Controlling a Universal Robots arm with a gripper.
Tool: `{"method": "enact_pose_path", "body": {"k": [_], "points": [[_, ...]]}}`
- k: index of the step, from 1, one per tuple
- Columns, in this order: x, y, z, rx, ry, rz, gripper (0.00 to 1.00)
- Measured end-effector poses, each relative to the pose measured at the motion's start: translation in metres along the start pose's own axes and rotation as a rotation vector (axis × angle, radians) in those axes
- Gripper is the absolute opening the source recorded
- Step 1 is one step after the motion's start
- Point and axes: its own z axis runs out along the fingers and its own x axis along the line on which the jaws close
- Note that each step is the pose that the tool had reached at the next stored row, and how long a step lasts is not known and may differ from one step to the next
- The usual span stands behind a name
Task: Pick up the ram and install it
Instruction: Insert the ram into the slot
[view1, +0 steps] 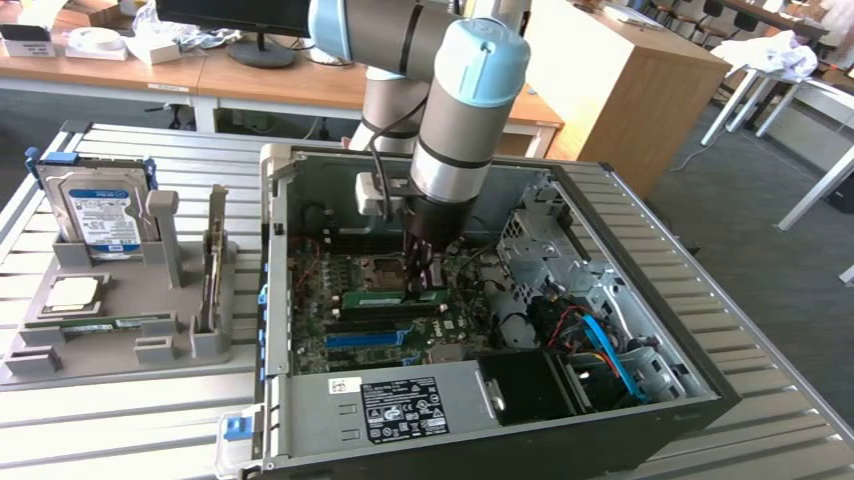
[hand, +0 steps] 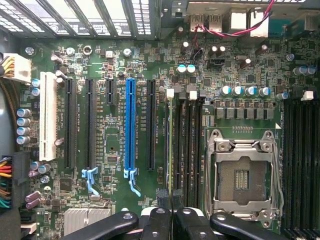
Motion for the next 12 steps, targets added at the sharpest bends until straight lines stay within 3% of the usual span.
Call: {"method": "enact_pose_path", "body": {"k": [12], "points": [[0.0,0.0,0.0018,-0.0001,0.0,0.0,0.12]]}}
